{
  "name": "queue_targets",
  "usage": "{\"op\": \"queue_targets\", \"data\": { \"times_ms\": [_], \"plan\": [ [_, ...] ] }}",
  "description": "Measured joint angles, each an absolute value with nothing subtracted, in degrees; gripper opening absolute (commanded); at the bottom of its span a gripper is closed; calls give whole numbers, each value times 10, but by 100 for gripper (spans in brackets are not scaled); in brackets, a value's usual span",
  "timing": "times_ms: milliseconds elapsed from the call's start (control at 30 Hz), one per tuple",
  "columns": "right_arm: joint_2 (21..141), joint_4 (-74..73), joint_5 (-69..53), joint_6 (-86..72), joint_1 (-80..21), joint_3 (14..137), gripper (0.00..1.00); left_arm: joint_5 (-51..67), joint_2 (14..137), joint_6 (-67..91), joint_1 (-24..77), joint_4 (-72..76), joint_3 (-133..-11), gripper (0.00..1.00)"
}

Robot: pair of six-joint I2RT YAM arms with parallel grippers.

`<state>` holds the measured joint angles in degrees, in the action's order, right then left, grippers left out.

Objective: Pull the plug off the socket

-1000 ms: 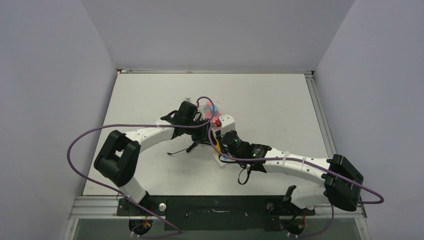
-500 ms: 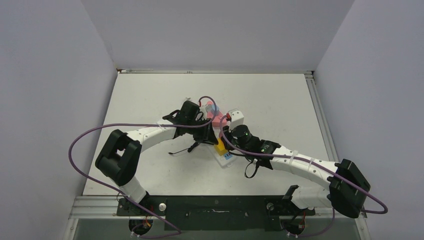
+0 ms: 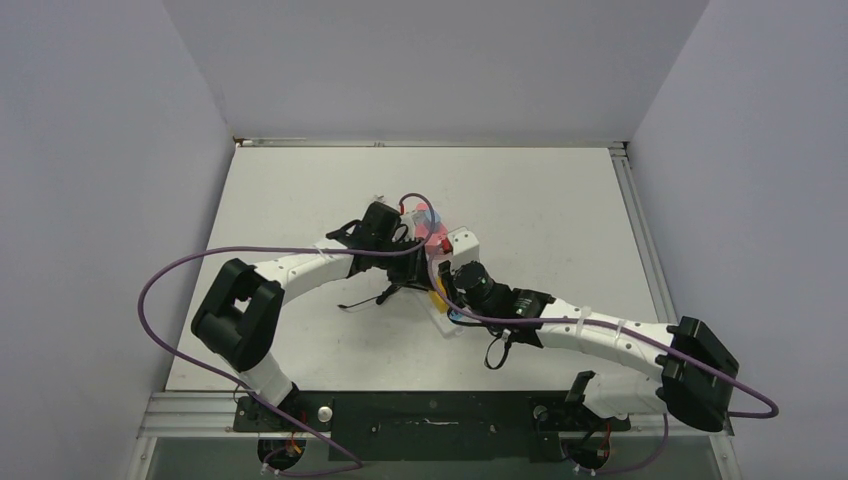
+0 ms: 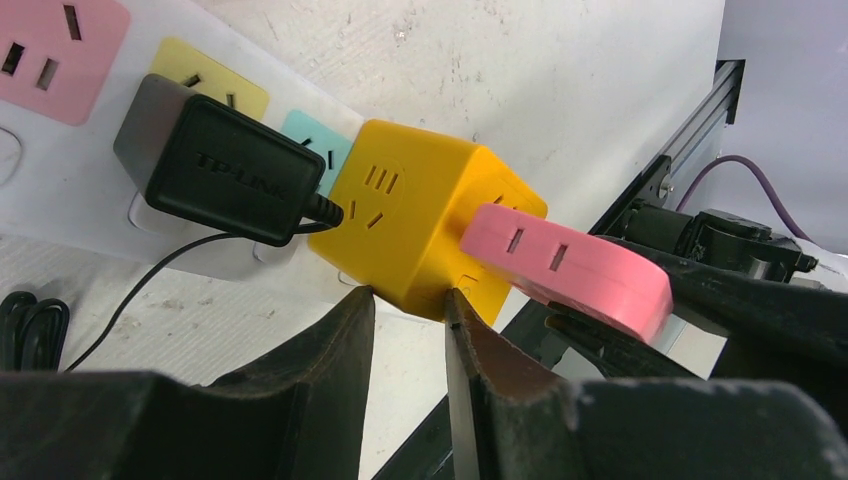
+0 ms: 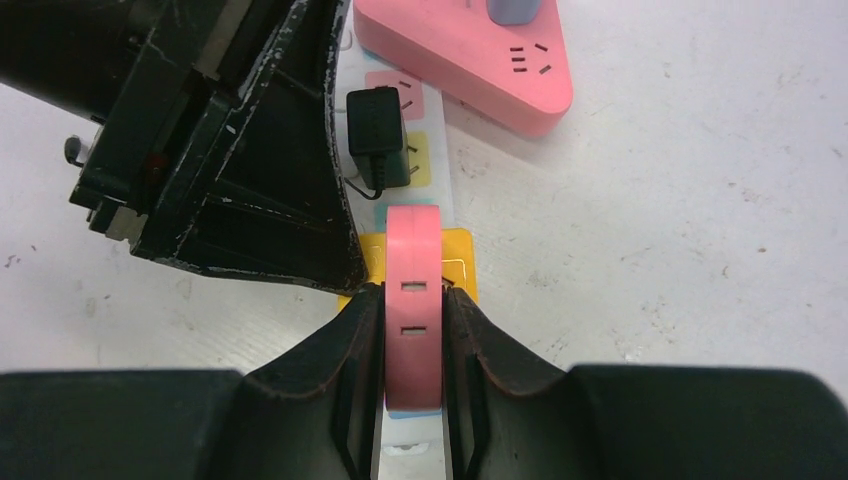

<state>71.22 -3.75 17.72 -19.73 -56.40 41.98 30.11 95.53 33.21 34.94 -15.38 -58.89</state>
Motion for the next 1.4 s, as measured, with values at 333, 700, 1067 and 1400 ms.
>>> {"op": "queue_targets", "data": {
  "times_ms": [333, 700, 1067, 1400],
  "plan": [
    [719, -53, 237, -187, -597, 427, 5, 305, 957, 331, 354, -154, -590, 26],
    [689, -55, 134, -215, -520, 412, 5, 275, 961, 321, 371, -162, -605, 26],
    [684, -58, 109, -216, -504, 410, 5, 270, 965, 319, 376, -161, -610, 26],
    [686, -71, 208, -196, -574, 412, 5, 273, 966, 319, 380, -163, -611, 26]
  ]
}}
